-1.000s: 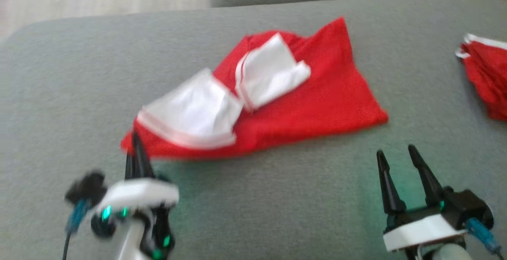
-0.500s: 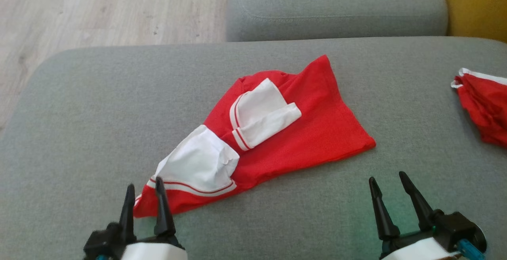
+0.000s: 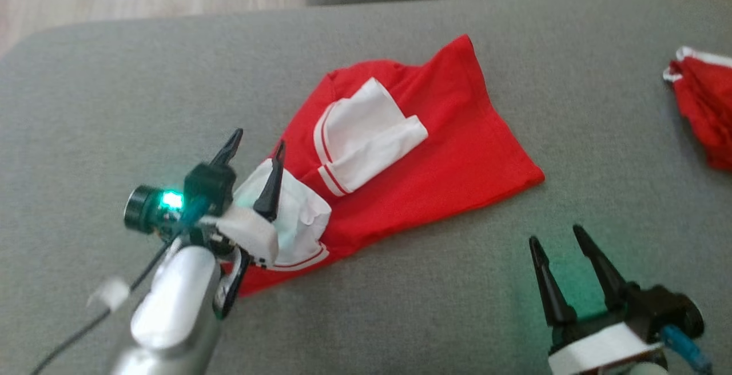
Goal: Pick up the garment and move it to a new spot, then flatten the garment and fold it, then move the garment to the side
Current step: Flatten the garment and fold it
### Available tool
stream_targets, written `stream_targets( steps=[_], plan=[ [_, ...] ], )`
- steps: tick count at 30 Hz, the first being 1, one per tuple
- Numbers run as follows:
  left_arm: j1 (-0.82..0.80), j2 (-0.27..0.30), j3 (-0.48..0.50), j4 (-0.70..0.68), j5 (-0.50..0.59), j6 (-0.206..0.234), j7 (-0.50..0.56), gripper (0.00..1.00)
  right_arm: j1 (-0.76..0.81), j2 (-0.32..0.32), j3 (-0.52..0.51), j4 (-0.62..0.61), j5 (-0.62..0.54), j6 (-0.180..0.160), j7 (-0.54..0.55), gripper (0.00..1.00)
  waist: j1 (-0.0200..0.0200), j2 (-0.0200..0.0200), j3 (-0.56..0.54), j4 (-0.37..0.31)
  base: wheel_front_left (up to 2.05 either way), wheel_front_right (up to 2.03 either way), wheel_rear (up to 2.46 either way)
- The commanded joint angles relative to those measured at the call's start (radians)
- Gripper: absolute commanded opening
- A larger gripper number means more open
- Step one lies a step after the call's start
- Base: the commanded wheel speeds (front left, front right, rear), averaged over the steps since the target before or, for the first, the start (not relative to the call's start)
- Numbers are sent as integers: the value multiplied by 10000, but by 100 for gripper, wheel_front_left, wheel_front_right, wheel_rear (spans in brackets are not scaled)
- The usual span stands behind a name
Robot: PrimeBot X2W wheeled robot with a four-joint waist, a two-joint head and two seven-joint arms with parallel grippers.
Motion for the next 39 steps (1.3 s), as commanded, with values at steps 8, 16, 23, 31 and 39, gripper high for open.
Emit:
stream_targets(
  steps=[8, 16, 23, 31, 39],
  plan=[
    [-1079, 684, -171, 1582, 396, -290, 1226, 100, -628, -260, 322, -228, 135, -9, -107, 100, -3, 0, 493, -530, 0, 0, 0],
    [-446, 661, -238, 1171, 127, -253, 1189, 100, -566, -120, 234, -254, 117, -9, -107, 100, -3, 0, 503, -574, 0, 0, 0],
    [255, 757, -279, 118, 182, 265, 945, 36, -586, -74, 229, -233, 98, -9, -107, 100, -3, 0, 400, -510, 0, 0, 0],
    [866, 965, -249, -725, 190, 597, 785, 0, -487, 14, 162, -177, 58, -9, -107, 100, -3, 0, 156, -404, 0, 0, 0],
    [1732, 1255, -20, -2304, 226, 1140, 22, 0, -411, 23, 43, -22, 62, -9, -107, 100, -3, 0, -126, -101, 0, 0, 0]
  ],
)
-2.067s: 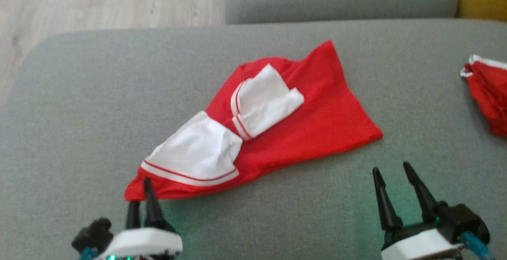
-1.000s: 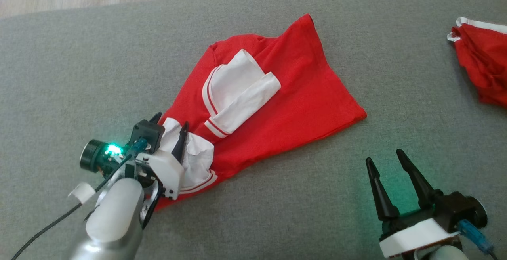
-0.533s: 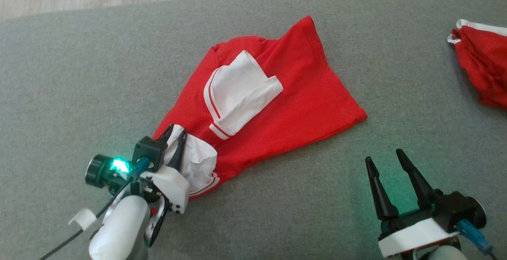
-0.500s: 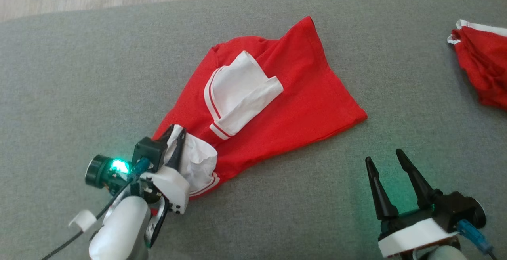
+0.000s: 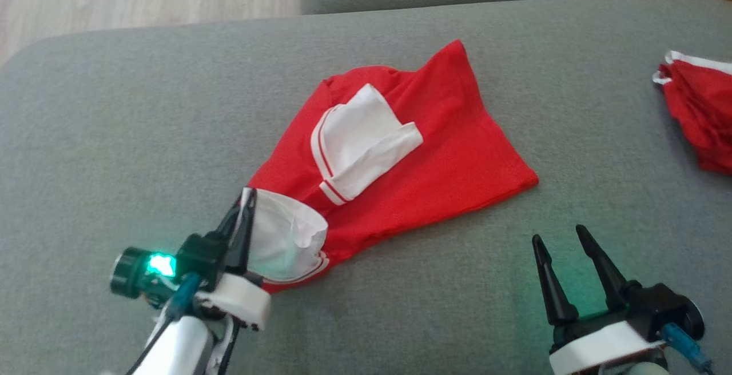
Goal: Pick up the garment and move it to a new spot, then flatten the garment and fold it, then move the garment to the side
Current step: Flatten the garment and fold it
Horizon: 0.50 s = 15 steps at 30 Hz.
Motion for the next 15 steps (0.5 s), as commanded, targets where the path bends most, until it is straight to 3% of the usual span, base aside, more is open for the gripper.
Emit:
stream_targets(
  steps=[1, 8, 15],
  plan=[
    [-260, 357, 524, -460, 100, 86, -162, 0, -151, -136, 160, -224, 0, -9, -107, 100, 1, 0, -24, 96, 0, 0, 0],
    [-162, 879, 898, -1502, 278, 422, -550, 0, -723, -721, 286, 715, 152, -9, -107, 100, 1, 0, 113, 577, 0, 0, 0],
    [-417, 1132, 1008, -1817, 316, 440, -549, 0, -1958, -1339, 463, 2222, 326, -9, 63, 100, 1, 0, 341, 908, 0, 0, 0]
  ],
)
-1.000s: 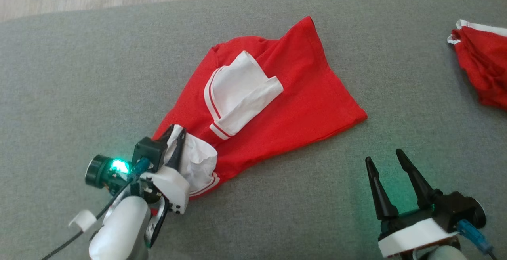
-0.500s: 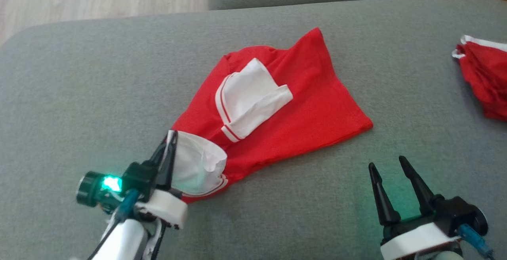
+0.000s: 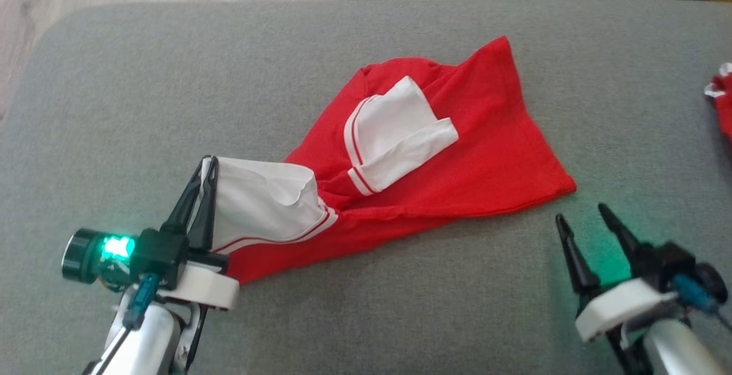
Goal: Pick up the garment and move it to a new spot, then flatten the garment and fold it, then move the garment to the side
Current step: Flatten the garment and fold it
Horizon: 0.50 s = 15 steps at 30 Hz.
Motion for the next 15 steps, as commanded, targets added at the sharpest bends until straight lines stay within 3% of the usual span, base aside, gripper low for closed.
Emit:
stream_targets(
  steps=[1, 15],
  plan=[
    [-607, 309, 416, -358, 62, 39, -81, 0, -529, -323, 172, 88, 171, -9, 67, 100, 0, 0, 99, 109, 0, 0, 0],
    [-1009, 180, 95, -216, 45, -72, -118, 0, -2222, -717, 884, 2027, 826, -9, 500, 100, 0, 0, 447, 565, 0, 0, 0]
  ],
)
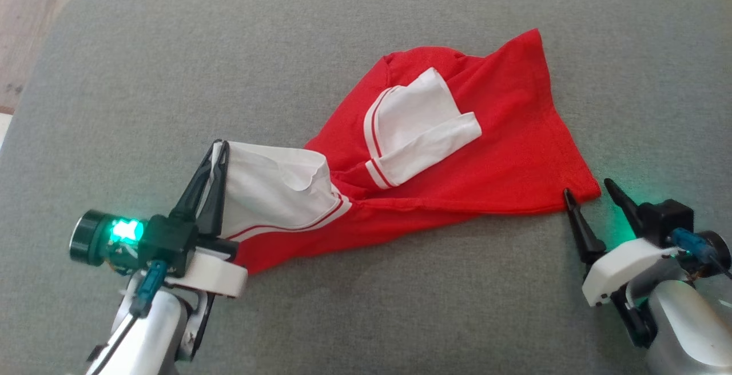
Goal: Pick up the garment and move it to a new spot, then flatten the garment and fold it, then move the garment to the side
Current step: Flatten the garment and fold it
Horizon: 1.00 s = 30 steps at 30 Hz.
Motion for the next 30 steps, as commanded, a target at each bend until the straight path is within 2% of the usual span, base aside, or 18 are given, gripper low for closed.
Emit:
stream_targets(
  steps=[1, 2, 3, 5, 6, 13, 20, 24, 30],
  plan=[
    [-507, 212, 371, -223, 42, -30, -98, 0, -275, -189, 287, -29, 113, -9, -38, 91, -1, 0, 52, 64, 0, 0, 0],
    [-524, 202, 352, -203, 37, -34, -102, 0, -313, -194, 353, 68, 161, -9, -30, 71, -1, 0, 66, 86, 0, 0, 0],
    [-524, 202, 352, -203, 37, -34, -102, 0, -313, -194, 353, 68, 161, -9, -30, 71, -1, 0, 66, 86, 0, 0, 0],
    [-549, 191, 323, -162, 33, -27, -111, 0, -368, -198, 488, 235, 262, -9, 5, 16, -1, 0, 75, 109, 0, 0, 0],
    [-559, 186, 312, -145, 28, -24, -113, 0, -382, -197, 526, 283, 320, -9, -14, 0, -1, 0, 73, 117, 0, 0, 0],
    [-621, 297, 328, -138, 78, 22, -498, 0, -377, -195, 213, 59, 635, -9, -373, 0, -1, 0, -300, -29, 0, 0, 0],
    [-1048, 991, 652, -933, 329, -86, -1076, 0, -313, -347, -851, -1910, 960, -9, -510, 0, -1, 0, -1279, -490, 0, 0, 0],
    [-1697, 1516, 975, -1697, 443, -276, -1209, 0, -325, -630, -1397, -3496, 1032, -9, 145, 0, -1, 0, -1893, -759, 0, 0, 0],
    [-3322, 2087, 1379, -2583, 575, -665, -1174, 0, -470, -828, -2265, -6071, 918, -9, 1837, 0, -1, 0, -2359, -1110, 0, 0, 0]
  ],
)
